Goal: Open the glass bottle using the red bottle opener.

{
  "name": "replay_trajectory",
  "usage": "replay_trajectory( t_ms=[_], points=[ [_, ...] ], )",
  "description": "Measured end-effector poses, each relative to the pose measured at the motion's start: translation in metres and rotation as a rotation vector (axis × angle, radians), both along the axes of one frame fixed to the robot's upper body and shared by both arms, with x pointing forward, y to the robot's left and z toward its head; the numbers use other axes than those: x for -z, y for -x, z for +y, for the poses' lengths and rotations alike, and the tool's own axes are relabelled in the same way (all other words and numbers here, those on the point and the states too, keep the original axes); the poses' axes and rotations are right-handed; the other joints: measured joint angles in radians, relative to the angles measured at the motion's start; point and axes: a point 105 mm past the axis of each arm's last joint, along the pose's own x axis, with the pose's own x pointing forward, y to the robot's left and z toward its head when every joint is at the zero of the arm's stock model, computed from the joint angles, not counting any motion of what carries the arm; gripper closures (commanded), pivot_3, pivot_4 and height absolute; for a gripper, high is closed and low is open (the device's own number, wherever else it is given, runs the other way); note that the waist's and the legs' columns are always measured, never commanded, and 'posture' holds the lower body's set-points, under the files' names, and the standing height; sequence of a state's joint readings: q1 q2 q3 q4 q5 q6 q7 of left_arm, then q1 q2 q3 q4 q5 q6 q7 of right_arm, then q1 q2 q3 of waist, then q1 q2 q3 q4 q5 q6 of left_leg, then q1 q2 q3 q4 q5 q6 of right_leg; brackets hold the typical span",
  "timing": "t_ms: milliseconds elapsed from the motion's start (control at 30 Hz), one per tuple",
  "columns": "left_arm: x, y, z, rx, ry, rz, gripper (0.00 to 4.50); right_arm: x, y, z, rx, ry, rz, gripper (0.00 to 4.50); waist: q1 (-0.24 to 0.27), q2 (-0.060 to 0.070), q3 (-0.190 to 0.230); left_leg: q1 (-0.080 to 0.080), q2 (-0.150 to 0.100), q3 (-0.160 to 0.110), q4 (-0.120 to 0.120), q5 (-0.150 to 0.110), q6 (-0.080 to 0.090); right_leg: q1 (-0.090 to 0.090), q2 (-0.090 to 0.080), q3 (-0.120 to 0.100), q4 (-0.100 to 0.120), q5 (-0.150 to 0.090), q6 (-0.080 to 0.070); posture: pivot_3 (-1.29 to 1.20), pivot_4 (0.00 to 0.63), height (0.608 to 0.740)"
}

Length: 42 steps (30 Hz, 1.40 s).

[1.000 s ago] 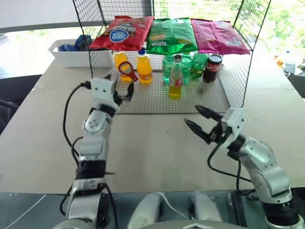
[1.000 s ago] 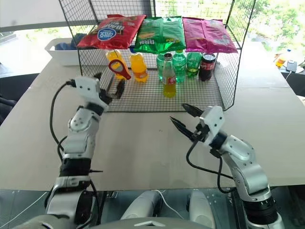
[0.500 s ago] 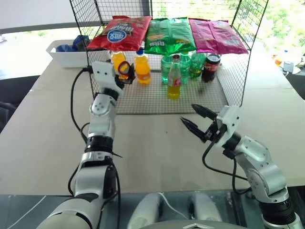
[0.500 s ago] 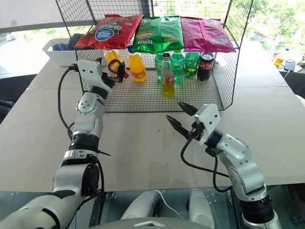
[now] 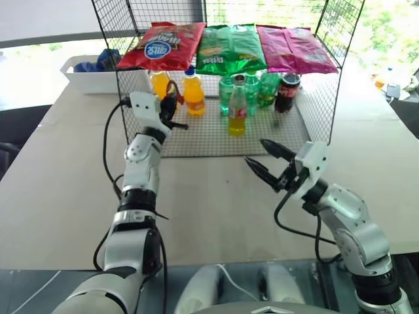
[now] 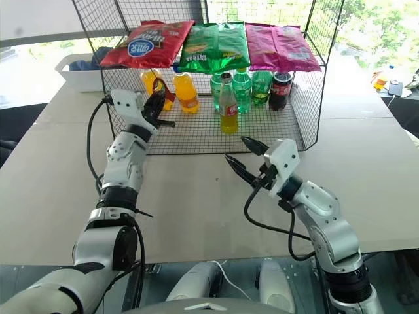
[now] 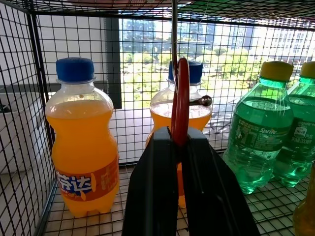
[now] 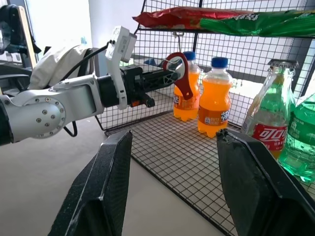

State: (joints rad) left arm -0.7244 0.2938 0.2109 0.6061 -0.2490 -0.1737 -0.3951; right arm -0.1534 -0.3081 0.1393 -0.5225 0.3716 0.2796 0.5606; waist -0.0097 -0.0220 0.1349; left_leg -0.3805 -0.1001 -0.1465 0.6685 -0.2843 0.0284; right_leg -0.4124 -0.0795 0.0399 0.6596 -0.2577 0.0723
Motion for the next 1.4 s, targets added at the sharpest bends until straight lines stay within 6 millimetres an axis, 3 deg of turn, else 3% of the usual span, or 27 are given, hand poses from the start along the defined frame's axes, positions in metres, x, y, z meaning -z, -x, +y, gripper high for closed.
replay_trajectory(
  t_ms=[167,433,700,833,933,1167,1400],
  points=[
    [0.002,0.004,-0.001,0.037,0.066,0.008,4.44,-0.005,0.001,0.001,-0.01,-0.005,-0.012,1.77,0.0,0.0,0.0,0.0,0.0,0.0,0.0,0.0,0.0,0.0,0.0,0.0,0.0,0.0,0.0,0.0,0.15,0.74],
    [-0.009,0.028,-0.014,0.326,0.441,0.024,4.44,-0.003,0.0,0.002,-0.011,-0.002,0.001,1.77,0.001,0.0,0.0,-0.001,0.0,-0.001,0.001,0.0,0.0,0.0,0.0,0.0,0.0,0.0,0.0,0.0,0.15,0.74],
    [-0.018,0.039,-0.017,0.461,0.632,0.04,4.44,-0.004,0.001,0.002,-0.012,-0.008,-0.01,1.77,0.001,0.0,0.0,-0.001,0.0,-0.001,0.001,0.0,0.0,0.0,0.0,0.0,0.0,0.0,0.0,0.0,0.15,0.74],
    [-0.022,0.043,-0.021,0.51,0.657,0.047,4.44,-0.005,0.0,0.002,-0.002,-0.019,-0.009,1.77,-0.003,0.0,0.0,0.0,0.0,0.0,0.0,0.0,0.0,0.0,0.0,0.0,0.0,0.0,0.0,0.0,0.15,0.74],
    [-0.014,0.048,-0.025,0.541,0.687,0.081,4.44,-0.004,-0.008,0.001,0.033,-0.033,0.015,1.77,-0.005,0.0,0.0,0.0,0.0,0.0,0.0,0.0,0.0,0.0,0.001,0.001,0.001,0.0,0.0,0.0,0.15,0.74],
    [-0.015,0.054,-0.032,0.598,0.697,0.094,4.44,-0.016,-0.011,0.001,0.025,-0.053,-0.019,1.77,-0.003,0.0,0.0,0.0,0.0,0.0,0.0,0.0,0.0,0.0,0.0,0.001,0.0,0.0,0.0,0.0,0.15,0.74],
    [-0.002,0.082,-0.064,0.812,0.592,0.209,4.44,0.008,-0.014,0.001,0.0,0.034,0.163,1.77,-0.004,0.0,0.0,0.0,0.001,0.0,0.0,0.0,0.0,0.0,0.0,0.001,0.0,0.0,0.0,0.0,0.15,0.74]
  ],
)
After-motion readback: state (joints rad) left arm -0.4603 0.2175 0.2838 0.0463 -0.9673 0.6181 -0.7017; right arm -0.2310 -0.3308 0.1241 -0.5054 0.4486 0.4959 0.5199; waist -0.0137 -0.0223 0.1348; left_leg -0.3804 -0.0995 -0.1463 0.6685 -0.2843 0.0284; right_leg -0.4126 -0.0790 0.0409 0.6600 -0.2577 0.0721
